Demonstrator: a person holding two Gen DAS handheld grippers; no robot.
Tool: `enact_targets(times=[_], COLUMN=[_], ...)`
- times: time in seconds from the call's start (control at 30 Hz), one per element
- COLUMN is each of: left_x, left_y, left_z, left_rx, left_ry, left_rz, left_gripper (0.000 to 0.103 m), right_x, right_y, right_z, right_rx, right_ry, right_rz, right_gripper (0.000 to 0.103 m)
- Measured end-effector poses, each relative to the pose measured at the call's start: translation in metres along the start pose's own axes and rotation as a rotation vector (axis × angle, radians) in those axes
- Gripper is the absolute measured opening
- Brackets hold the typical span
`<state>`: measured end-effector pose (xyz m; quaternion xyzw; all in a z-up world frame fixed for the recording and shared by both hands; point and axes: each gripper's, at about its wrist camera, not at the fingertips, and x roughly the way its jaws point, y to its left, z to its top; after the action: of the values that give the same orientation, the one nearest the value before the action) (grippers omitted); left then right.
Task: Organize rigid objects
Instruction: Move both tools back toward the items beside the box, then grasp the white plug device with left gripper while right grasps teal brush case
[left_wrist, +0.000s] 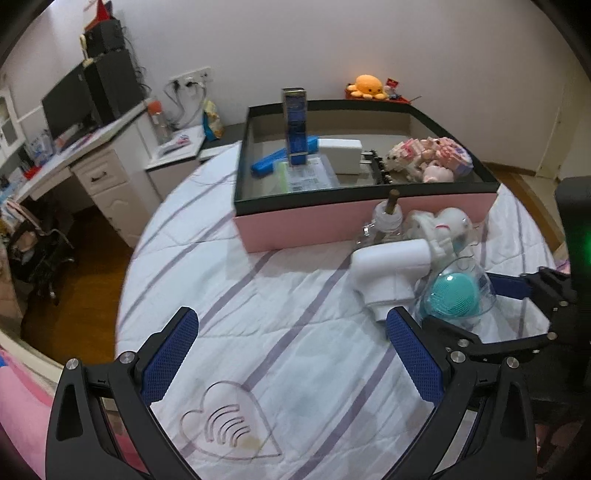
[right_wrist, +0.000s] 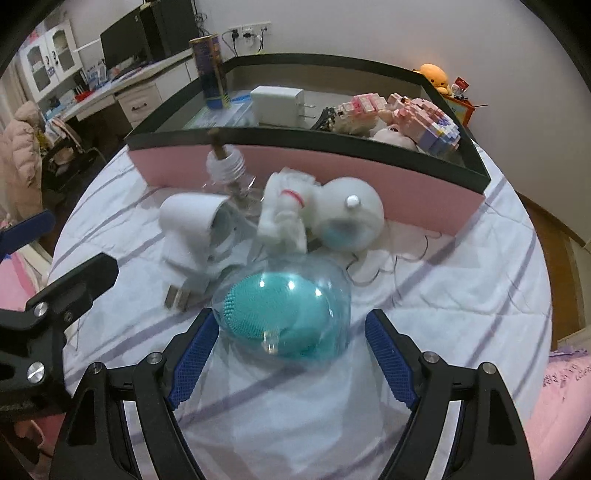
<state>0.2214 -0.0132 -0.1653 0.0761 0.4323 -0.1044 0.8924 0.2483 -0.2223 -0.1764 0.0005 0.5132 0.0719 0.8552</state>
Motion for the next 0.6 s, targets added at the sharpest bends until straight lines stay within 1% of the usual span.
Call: enact_targets(times=[0.03, 0.07, 0.1, 0.13, 0.2, 0.23, 0.3, 0.37, 0.43, 0.47, 0.5, 0.53, 0.57, 0.6], left_x=[0.002, 0.004, 0.007, 0.009, 0.016, 0.022, 0.036, 0.049, 0.060, 0.065, 0.067, 0.064, 0.061, 0.058], left_y=[-0.001, -0.002, -0.008, -0.012, -0.021, -0.025, -0.032, -0.037, -0.036, -0.034, -0.031, -0.031, -0.034, -0.035], left_z=[0.001, 0.002, 0.003, 0.003, 0.004, 0.005, 0.007, 0.008, 0.006, 0.005, 0.004, 0.003, 0.003, 0.003], left_rx=[0.001, 0.011, 0.034, 0.047, 0.067, 0.069, 0.059, 0.052, 0.040, 0.020, 0.000, 0.001, 0.013, 0.020], left_ry=[0.006, 0.015, 0.021, 0.022, 0.031, 0.043, 0.074, 0.099, 0.119, 0.136, 0.132, 0.101, 0.090, 0.081], left_rz=[-0.020, -0.037, -0.052, -0.051, -0.047, -0.054, -0.077, -0.079, -0.062, -0.066, -0.074, -0.063, -0.052, -0.059], left_gripper=[0.103, 0.103, 0.103, 0.103, 0.103, 0.103, 0.103, 0.103, 0.103, 0.102, 0.100, 0.096, 0.084, 0.068], right_x=[0.000, 0.001, -0.001, -0.001, -0.003, -0.005, -0.007, -0.005, -0.001, 0.001, 0.002, 0.004, 0.004, 0.003], right_y=[-0.005, -0.008, -0.016, -0.020, -0.033, -0.040, -0.050, -0.053, -0.050, -0.047, -0.046, -0.044, -0.044, -0.044], right_z=[0.000, 0.000, 0.000, 0.001, -0.002, -0.002, -0.003, -0.003, -0.003, -0.003, -0.003, -0.002, -0.002, -0.002], right_rx=[0.017, 0.032, 0.063, 0.069, 0.087, 0.103, 0.131, 0.128, 0.112, 0.103, 0.101, 0.111, 0.118, 0.121], right_ry=[0.001, -0.002, -0.003, -0.003, -0.007, -0.008, -0.012, -0.008, -0.011, -0.011, -0.018, -0.019, -0.017, -0.017], right_rz=[0.017, 0.032, 0.035, 0.024, -0.022, -0.027, -0.038, -0.043, -0.086, -0.104, -0.115, -0.111, -0.107, -0.104], right_gripper=[0.079, 0.074, 0.074, 0.074, 0.074, 0.074, 0.074, 0.076, 0.077, 0.077, 0.077, 0.077, 0.076, 0.075])
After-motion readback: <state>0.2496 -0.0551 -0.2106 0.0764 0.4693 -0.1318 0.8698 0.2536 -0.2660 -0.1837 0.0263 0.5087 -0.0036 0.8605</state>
